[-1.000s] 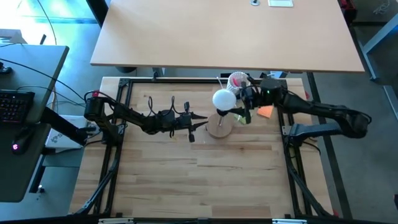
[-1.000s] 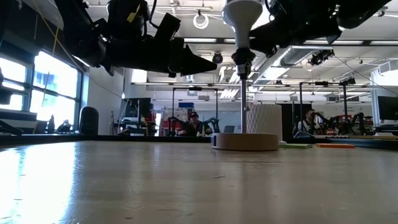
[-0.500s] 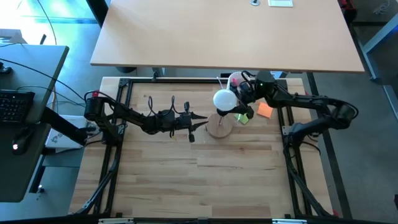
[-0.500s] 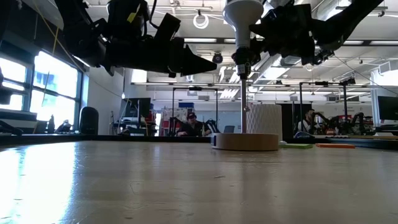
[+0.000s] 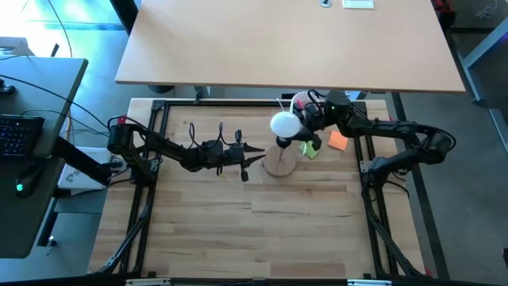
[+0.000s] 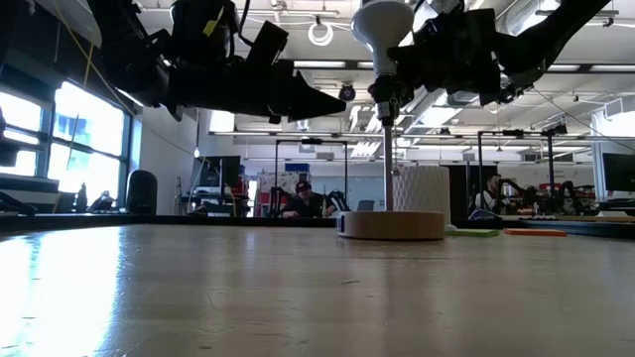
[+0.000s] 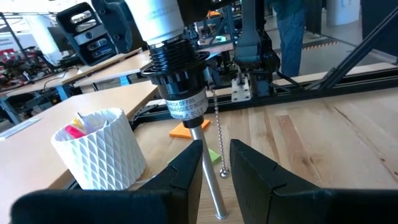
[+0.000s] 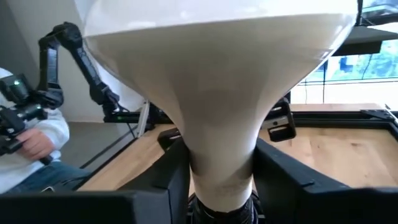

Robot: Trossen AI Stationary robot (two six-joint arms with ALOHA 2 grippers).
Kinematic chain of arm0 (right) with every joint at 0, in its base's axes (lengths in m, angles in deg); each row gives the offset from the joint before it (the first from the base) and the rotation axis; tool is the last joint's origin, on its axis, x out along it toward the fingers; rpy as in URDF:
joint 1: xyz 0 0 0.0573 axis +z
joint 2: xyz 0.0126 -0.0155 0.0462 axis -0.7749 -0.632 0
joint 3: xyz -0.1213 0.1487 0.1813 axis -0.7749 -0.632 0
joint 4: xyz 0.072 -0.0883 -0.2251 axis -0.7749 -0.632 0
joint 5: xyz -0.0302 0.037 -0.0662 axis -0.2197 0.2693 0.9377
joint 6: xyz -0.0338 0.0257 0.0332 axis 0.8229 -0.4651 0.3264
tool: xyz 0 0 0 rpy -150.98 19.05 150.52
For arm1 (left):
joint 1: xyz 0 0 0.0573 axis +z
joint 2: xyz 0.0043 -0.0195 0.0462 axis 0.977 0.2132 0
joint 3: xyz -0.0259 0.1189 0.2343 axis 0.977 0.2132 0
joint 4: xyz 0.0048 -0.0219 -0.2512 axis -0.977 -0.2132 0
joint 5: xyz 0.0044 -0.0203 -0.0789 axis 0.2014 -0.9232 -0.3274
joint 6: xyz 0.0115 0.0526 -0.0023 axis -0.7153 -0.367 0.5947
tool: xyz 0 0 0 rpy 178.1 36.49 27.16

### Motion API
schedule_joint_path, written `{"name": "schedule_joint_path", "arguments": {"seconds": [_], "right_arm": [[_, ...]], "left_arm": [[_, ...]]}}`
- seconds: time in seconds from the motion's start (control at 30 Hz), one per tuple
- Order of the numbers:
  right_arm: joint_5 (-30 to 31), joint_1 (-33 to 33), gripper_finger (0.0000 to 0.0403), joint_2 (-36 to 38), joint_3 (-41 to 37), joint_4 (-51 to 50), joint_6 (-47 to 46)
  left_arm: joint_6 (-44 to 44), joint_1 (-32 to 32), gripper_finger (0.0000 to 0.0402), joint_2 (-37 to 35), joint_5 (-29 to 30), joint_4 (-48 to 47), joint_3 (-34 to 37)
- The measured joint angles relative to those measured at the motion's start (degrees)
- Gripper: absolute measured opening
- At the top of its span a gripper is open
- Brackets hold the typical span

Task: Screw lightbulb
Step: Insert the lightbulb into the lamp socket

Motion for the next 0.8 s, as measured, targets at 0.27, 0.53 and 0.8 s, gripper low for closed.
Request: {"name": "schedule_joint_path", "arguments": {"seconds": [0.27, 0.53, 0.8], "right_arm": [[9.9, 3.7, 0.0136, 1.3, 0.1, -2.8, 1.8], [31.2, 10.8, 0.0134, 9.3, 0.2, -17.4, 8.5], [56.8, 20.6, 0.0132, 12.0, 0.3, -22.6, 5.0]], "left_arm": [[0.0, 0.0, 0.0076, 0.0, 0.0, -0.4, 0.0], [0.0, 0.0, 0.0076, 0.0, 0.0, -0.5, 0.0], [0.0, 0.0, 0.0076, 0.0, 0.0, -0.4, 0.0]]}}
